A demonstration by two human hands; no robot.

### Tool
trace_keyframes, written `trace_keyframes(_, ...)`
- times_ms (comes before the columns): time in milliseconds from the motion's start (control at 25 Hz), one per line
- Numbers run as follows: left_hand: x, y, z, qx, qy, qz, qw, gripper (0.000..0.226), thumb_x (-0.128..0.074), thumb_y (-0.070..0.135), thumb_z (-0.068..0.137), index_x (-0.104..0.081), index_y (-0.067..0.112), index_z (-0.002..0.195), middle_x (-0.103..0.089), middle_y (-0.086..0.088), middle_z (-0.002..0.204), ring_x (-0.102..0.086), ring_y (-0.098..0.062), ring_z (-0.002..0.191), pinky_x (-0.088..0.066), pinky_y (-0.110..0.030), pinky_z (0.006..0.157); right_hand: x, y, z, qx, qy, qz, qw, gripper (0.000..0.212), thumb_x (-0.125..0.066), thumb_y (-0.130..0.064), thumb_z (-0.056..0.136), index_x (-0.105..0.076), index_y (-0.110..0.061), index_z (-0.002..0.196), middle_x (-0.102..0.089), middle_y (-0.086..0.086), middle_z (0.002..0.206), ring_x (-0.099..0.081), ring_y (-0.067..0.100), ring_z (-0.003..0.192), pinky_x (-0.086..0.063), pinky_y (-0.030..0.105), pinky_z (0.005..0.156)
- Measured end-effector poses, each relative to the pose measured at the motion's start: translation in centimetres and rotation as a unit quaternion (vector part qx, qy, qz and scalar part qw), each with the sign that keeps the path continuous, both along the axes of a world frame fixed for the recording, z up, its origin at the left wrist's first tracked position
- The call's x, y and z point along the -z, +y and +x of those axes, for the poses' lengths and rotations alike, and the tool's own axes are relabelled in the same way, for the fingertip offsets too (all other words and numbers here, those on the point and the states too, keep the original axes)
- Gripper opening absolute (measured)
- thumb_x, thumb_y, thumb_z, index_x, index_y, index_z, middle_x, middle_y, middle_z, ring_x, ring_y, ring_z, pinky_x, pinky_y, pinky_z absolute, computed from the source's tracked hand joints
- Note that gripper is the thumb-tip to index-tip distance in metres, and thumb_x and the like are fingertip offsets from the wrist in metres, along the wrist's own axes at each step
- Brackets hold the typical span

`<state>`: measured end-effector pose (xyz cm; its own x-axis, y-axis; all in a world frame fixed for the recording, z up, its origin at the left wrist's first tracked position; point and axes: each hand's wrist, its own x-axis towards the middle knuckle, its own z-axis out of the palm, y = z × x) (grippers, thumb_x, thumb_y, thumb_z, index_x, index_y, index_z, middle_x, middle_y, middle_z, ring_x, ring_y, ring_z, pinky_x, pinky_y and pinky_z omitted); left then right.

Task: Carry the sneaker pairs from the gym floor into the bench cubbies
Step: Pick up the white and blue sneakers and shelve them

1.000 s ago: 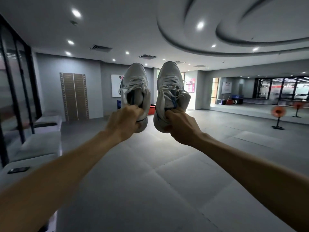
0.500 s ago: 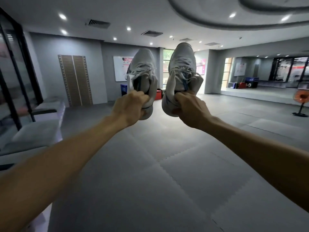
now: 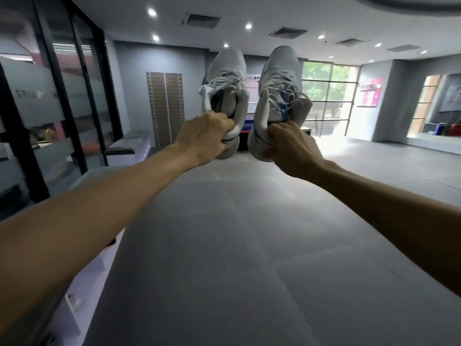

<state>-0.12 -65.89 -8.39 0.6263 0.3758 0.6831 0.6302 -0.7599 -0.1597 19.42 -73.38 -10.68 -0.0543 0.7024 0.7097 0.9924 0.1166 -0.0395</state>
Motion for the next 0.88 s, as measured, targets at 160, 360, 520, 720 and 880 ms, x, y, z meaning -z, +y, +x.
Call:
trace_keyframes(160,-1.2,11.0,2.1,-0.045,0.001,0.002,0.999,0.023,-0.071,0.018,0.077,-0.061,0.009,0.095,-0.06,-0.008,0.098,-0.055,-0.03,0.093,-0.034,-0.034,0.063,-0.7,12.4,2.7,-0.043,0.006,0.001,0.999,0.034,-0.074,-0.019,0.07,-0.041,-0.02,0.074,-0.059,0.009,0.093,-0.049,0.032,0.092,-0.031,0.034,0.055)
trace_keyframes(360,-2.2,22.5,5.4,-0.09,0.009,-0.004,0.996,0.024,-0.072,0.02,0.076,-0.06,0.01,0.093,-0.059,-0.007,0.098,-0.055,-0.03,0.095,-0.035,-0.036,0.063,-1.6,25.4,5.6,-0.078,0.023,0.0,0.997,0.032,-0.074,-0.018,0.072,-0.042,-0.02,0.077,-0.06,0.01,0.101,-0.047,0.032,0.097,-0.044,0.042,0.062)
trace_keyframes(520,-1.1,32.2,8.6,-0.118,0.015,-0.011,0.993,0.026,-0.074,0.023,0.075,-0.06,0.01,0.092,-0.06,-0.006,0.098,-0.056,-0.031,0.096,-0.035,-0.036,0.062,-1.0,35.9,8.9,-0.111,0.027,-0.001,0.993,0.033,-0.073,-0.018,0.071,-0.041,-0.023,0.078,-0.06,0.008,0.101,-0.047,0.032,0.1,-0.045,0.042,0.064)
trace_keyframes(720,-0.4,44.6,13.6,-0.144,0.006,-0.025,0.989,0.023,-0.072,0.023,0.077,-0.06,0.01,0.091,-0.06,-0.006,0.1,-0.055,-0.029,0.096,-0.033,-0.034,0.063,-1.3,49.9,14.3,-0.141,0.03,-0.005,0.989,0.029,-0.07,-0.02,0.073,-0.042,-0.023,0.081,-0.059,0.004,0.106,-0.046,0.028,0.104,-0.04,0.039,0.063)
trace_keyframes(880,-0.3,54.2,17.1,-0.173,-0.004,-0.031,0.985,0.018,-0.069,0.02,0.078,-0.058,0.01,0.089,-0.058,-0.005,0.095,-0.054,-0.028,0.093,-0.042,-0.039,0.064,-1.4,60.9,18.3,-0.143,0.02,0.002,0.99,0.023,-0.067,-0.014,0.075,-0.046,-0.019,0.084,-0.057,0.006,0.105,-0.048,0.03,0.098,-0.036,0.037,0.06)
